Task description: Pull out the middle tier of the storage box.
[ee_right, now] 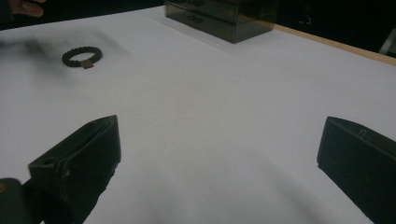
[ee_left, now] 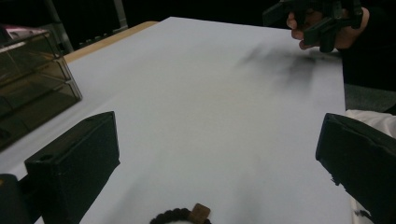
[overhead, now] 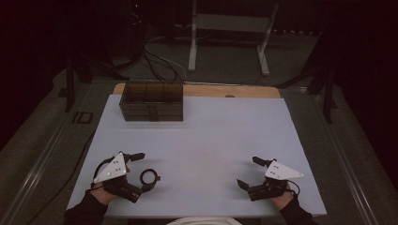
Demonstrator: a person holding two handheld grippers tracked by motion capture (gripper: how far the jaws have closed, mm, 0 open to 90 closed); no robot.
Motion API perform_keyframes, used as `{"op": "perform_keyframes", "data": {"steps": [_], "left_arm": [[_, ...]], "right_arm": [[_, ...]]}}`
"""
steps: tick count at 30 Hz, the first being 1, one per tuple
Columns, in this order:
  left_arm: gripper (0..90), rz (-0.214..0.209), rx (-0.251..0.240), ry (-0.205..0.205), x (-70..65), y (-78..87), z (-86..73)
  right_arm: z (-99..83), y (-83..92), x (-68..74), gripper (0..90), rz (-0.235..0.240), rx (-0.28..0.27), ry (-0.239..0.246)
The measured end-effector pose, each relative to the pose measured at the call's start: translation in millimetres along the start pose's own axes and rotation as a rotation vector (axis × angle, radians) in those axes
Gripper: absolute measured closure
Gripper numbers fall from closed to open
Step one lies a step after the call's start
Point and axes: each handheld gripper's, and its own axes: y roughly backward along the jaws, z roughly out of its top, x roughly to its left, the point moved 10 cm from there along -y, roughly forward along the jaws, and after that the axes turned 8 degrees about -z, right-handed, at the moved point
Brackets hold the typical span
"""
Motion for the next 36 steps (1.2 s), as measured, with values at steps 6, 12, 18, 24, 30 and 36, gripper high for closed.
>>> {"op": "perform_keyframes", "data": {"steps": [6,12,18,24,30,36], "left_arm": [[1.0,0.018,0.0,-0.046,7.7,3.1,12.8],[1.0,0.041,0.003,-0.062,18.7,5.7,21.7],[1.0,0.058,0.021,-0.086,27.8,4.7,26.0],[1.0,0.072,0.049,-0.109,36.1,3.1,28.4],[1.0,0.105,0.036,-0.136,49.2,4.9,33.8],[1.0,0.146,0.041,-0.173,65.4,6.7,37.1]], "right_arm": [[0.3,0.5,0.3,0.0,0.002,-0.003,0.005],[1.3,1.1,-0.3,0.0,0.002,-0.009,0.001],[0.0,0.3,0.4,0.0,0.005,-0.002,0.003],[-0.2,0.8,-0.4,0.0,0.003,-0.003,0.002],[-0.3,1.0,0.0,0.0,0.005,-0.003,0.004],[-1.0,0.6,0.1,0.0,0.007,0.001,0.004]]}}
